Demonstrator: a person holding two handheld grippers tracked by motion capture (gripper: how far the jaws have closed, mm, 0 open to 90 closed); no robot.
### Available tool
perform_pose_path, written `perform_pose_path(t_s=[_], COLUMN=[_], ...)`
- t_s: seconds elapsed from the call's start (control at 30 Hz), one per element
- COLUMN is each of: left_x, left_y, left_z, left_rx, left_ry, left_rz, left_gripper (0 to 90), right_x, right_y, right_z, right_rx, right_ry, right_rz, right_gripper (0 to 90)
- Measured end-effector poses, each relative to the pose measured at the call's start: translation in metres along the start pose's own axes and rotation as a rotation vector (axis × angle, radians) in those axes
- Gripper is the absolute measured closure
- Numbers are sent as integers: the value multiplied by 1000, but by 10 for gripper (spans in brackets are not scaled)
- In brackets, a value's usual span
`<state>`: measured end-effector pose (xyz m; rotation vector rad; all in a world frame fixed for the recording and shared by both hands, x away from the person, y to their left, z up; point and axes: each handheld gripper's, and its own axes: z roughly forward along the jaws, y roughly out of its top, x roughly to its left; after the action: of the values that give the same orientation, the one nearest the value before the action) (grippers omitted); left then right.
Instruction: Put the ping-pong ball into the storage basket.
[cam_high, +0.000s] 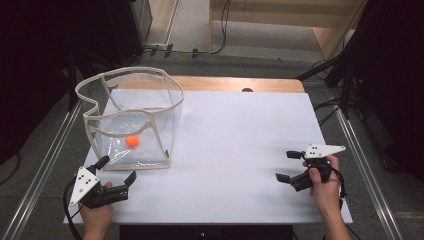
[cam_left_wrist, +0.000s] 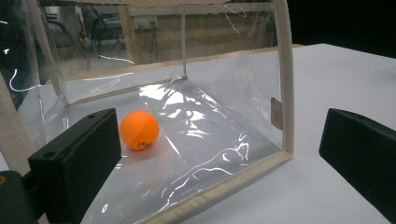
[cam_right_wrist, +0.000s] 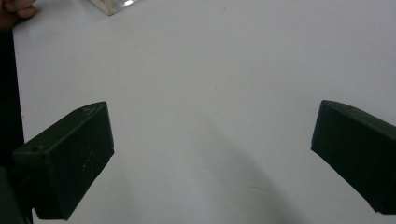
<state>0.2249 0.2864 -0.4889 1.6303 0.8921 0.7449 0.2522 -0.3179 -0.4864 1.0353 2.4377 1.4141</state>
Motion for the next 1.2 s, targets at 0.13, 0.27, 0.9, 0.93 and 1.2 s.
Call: perform_pose_path(t_s=[0.13, 0.27, 0.9, 0.93, 1.2], left_x=[0, 0, 0, 0, 1], left_y=[0, 0, 0, 0, 0], left_z=[0, 0, -1, -1, -1], left_rx=[-1, -2, -8, -9, -10], left_ry=[-1, 0, -4, -4, -6], left_rz=[0, -2, -4, -4, -6], left_gripper=[0, 0, 0, 0, 0], right_x=[-1, -2, -11, -12, -13], right_y=[-5, -11, -29, -29, -31], right_z=[-4, -6, -19, -19, -17], right_rx=[-18, -25, -51, -50, -41], right_ry=[1, -4, -33, -34, -42], right_rz=[7, 26, 73, 71, 78], right_gripper=[0, 0, 0, 0, 0])
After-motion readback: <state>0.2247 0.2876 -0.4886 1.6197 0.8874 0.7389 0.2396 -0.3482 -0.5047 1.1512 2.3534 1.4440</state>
